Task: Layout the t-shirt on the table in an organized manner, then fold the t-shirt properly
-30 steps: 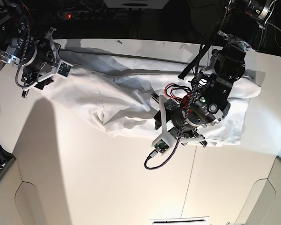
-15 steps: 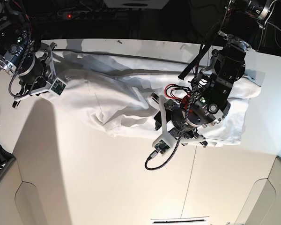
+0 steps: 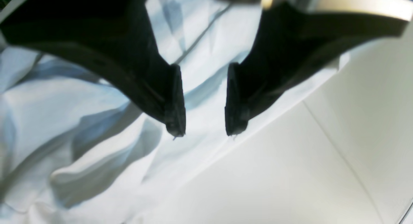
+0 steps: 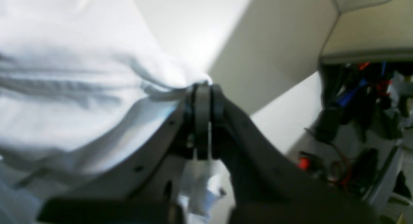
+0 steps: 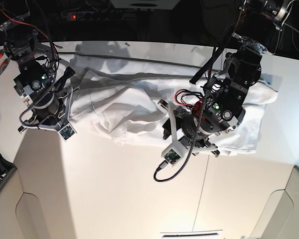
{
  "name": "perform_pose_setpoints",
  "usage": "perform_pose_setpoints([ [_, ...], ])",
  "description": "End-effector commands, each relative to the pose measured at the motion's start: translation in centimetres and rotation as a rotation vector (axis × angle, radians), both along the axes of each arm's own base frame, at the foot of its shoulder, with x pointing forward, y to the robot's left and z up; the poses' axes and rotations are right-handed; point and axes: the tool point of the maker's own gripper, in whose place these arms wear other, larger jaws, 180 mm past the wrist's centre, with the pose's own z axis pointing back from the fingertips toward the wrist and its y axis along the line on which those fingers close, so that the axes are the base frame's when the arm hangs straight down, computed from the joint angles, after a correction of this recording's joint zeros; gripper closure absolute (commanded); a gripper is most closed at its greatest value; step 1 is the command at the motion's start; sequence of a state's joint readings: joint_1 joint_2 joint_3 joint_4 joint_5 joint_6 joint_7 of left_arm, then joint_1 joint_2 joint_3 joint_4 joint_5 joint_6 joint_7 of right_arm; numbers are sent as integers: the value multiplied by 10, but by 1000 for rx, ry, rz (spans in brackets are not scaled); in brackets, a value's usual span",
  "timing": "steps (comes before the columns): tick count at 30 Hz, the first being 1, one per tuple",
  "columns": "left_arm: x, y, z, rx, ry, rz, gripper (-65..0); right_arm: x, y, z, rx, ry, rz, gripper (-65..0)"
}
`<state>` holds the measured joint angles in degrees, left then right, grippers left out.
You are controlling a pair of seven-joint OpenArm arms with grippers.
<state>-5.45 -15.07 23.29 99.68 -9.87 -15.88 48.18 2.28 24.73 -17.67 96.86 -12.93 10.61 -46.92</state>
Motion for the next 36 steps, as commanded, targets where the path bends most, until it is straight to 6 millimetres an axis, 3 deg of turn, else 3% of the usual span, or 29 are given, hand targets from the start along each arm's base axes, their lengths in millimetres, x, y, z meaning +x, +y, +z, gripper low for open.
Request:
perform_pose_setpoints([
  [1, 7, -7, 15, -39, -44, -23, -243, 12, -7, 10, -19, -49, -21, 0],
  [6, -11, -36, 20, -163, 10, -160, -231, 14, -27, 7, -70, -86, -112, 0],
  [11, -35, -75, 40, -323, 16, -363, -114, 17, -35, 14, -85, -134, -166, 0],
  [15, -41, -96, 51, -392, 13, -400, -14, 17, -28, 13, -60, -146, -186, 0],
  [23, -42, -115, 61, -452, 3, -408, -8, 22, -19, 18, -63, -212, -242, 0],
  [26, -42, -113, 49, -444, 35, -395, -8, 25, -20, 21, -71, -237, -237, 0],
  [29, -43, -108, 25, -431, 104, -369, -8, 27, -22, 19, -73, -256, -237, 0],
  [33, -46, -99, -12, -387, 194, -331, -8, 25, -27, 3, -90, -232, -225, 0],
  [36, -48, -92, -25, -358, 222, -317, -8, 26, -38, -13, -120, -197, -231, 0],
])
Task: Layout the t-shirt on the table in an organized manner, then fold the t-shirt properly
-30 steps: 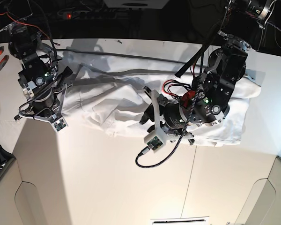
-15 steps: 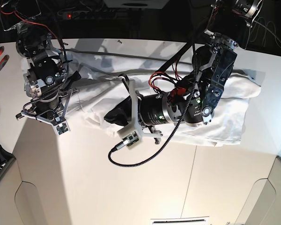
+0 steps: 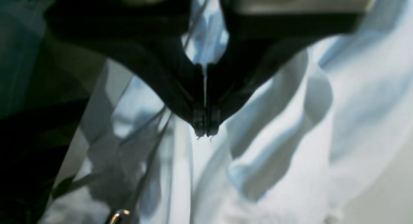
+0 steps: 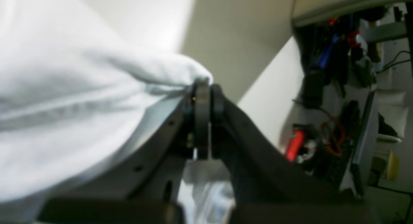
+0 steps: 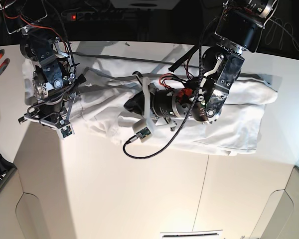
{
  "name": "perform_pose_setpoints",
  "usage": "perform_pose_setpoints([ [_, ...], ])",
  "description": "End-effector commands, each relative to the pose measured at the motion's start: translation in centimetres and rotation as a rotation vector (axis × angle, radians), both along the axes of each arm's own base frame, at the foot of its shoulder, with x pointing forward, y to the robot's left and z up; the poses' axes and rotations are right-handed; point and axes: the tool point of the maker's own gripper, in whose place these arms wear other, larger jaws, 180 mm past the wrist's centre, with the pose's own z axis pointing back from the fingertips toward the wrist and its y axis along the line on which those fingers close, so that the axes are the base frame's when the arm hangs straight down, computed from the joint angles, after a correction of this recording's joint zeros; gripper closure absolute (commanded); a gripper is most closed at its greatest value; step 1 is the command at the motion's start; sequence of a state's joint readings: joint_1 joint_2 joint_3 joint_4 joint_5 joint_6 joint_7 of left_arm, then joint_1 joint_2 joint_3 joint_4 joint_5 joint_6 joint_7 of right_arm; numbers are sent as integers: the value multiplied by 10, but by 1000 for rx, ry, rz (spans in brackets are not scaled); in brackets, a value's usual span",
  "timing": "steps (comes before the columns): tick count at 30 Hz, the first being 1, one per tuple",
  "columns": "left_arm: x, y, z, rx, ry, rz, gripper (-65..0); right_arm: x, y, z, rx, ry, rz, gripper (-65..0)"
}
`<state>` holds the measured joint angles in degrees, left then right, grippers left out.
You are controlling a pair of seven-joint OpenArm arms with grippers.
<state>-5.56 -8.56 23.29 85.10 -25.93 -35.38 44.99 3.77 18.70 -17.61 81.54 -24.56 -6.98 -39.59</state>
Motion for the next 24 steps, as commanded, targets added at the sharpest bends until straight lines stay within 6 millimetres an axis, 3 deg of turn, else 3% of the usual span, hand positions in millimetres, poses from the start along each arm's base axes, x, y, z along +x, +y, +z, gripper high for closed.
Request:
perform_pose_setpoints([
  [1, 9, -4, 15, -37, -40, -2, -8, 14, -9, 12, -27, -46, -6, 0],
  [9, 11, 6, 9, 4, -48, 2, -9, 28, -37, -8, -80, 13, -49, 0],
  [21, 12, 8, 8, 20, -52, 8, -9, 51, -39, 14, -79, -76, -65, 0],
  [24, 12, 8, 8, 20, -52, 8, -9, 55, -39, 17, -78, -85, -65, -59],
])
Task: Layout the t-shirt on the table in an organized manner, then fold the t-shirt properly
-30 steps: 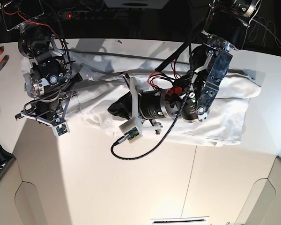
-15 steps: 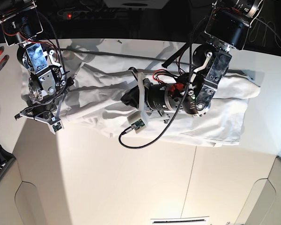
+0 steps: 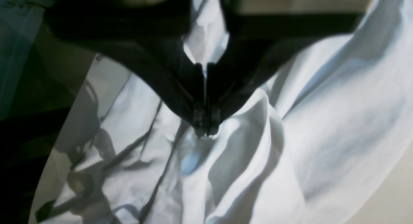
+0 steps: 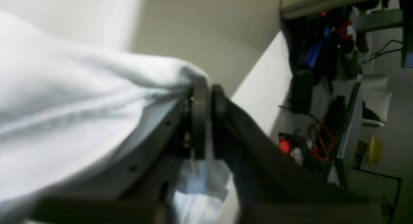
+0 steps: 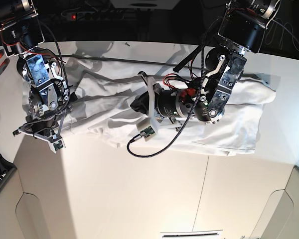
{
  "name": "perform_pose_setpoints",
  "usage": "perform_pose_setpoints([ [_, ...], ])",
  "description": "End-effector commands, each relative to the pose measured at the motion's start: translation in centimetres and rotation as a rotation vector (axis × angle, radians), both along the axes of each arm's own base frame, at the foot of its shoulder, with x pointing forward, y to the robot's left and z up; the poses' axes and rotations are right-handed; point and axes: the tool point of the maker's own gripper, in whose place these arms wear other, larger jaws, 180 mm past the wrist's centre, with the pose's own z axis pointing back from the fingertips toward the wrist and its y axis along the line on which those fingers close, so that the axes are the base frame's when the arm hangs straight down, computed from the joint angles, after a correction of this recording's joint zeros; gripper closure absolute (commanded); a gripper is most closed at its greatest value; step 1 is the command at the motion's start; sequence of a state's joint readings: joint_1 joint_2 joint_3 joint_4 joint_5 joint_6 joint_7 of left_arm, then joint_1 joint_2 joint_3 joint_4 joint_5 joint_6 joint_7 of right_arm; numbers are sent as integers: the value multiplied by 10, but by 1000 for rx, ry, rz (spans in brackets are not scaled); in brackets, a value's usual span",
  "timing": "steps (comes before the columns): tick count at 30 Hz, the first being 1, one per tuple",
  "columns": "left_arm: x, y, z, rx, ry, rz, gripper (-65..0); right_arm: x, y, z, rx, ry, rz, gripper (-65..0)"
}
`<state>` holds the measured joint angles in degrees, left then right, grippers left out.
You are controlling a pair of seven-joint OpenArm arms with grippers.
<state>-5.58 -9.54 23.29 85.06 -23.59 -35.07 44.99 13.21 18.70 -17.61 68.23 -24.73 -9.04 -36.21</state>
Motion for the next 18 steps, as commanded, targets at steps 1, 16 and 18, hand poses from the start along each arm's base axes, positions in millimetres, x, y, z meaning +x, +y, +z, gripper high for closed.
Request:
perform_pose_setpoints([
  [1, 10, -4, 15, -37, -39, 3, -9, 14, -5, 18, -17, -63, -3, -78],
  [16, 10, -4, 15, -37, -39, 3, -9, 5, 3, 3, -15, 76, 60, -211],
  [18, 10, -4, 15, -37, -39, 3, -9, 1, 0, 3, -23, 100, 35, -255],
])
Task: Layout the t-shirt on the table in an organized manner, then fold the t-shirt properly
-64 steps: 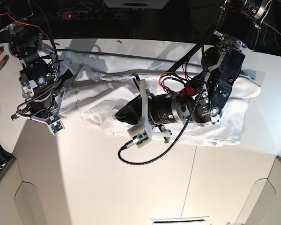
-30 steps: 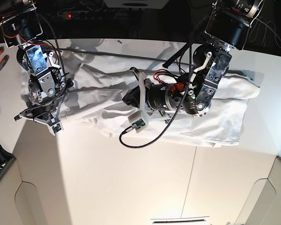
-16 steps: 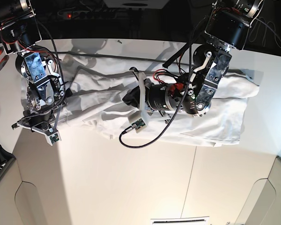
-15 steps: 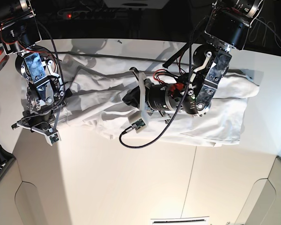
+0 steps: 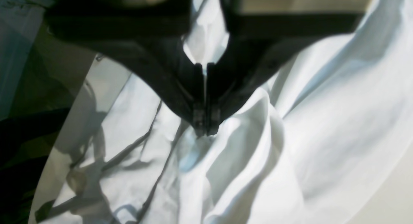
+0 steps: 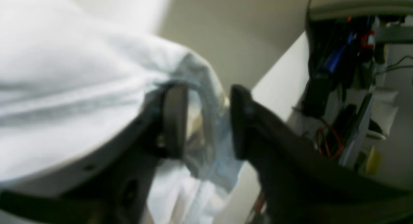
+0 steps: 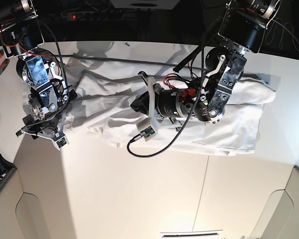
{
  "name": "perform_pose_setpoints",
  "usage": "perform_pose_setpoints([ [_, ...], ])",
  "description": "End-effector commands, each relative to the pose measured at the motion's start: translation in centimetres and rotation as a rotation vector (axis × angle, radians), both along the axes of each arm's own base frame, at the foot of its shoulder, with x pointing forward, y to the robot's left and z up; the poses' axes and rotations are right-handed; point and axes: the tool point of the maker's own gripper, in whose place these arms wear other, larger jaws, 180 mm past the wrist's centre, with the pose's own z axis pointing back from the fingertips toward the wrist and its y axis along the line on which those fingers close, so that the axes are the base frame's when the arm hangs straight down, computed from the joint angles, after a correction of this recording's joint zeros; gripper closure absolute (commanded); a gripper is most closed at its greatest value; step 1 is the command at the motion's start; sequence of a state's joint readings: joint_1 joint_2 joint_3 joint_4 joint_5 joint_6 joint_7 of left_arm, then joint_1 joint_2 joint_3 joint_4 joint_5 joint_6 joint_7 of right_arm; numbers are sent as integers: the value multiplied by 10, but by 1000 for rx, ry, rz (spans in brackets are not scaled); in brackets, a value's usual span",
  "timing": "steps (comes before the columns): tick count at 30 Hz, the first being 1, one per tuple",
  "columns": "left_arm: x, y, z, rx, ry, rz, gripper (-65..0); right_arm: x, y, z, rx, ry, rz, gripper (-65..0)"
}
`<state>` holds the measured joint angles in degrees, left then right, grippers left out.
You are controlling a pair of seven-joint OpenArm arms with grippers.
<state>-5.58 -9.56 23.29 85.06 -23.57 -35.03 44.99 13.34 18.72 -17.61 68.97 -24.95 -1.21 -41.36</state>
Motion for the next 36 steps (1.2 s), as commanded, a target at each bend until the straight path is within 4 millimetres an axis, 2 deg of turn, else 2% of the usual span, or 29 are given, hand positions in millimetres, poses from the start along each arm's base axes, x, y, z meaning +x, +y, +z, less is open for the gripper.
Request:
perform_pose_setpoints([
  [1, 10, -4, 15, -38, -39, 2, -9, 11, -6, 17, -22, -37, -12, -261],
  [9, 10, -5, 15, -39, -40, 2, -9, -4, -20, 30, -84, 26, -102, -261],
  [14, 10, -4, 15, -38, -40, 2, -9, -3, -14, 53, -84, -38, -75, -261],
  [18, 10, -4, 15, -37, -40, 2, -9, -2, 0, 71, -57, -84, -30, -261],
  [26, 18, 3, 17, -15, -72, 20, -9, -20, 62, 80, 146, -94, 158, -261],
  [31, 40, 26, 31, -53, -102, 121, -9, -42, 110, 75, 334, -41, 300, -260],
  [36, 61, 56, 49, -139, -113, 243, -9, -68, 168, 73, 597, 73, 474, -260],
])
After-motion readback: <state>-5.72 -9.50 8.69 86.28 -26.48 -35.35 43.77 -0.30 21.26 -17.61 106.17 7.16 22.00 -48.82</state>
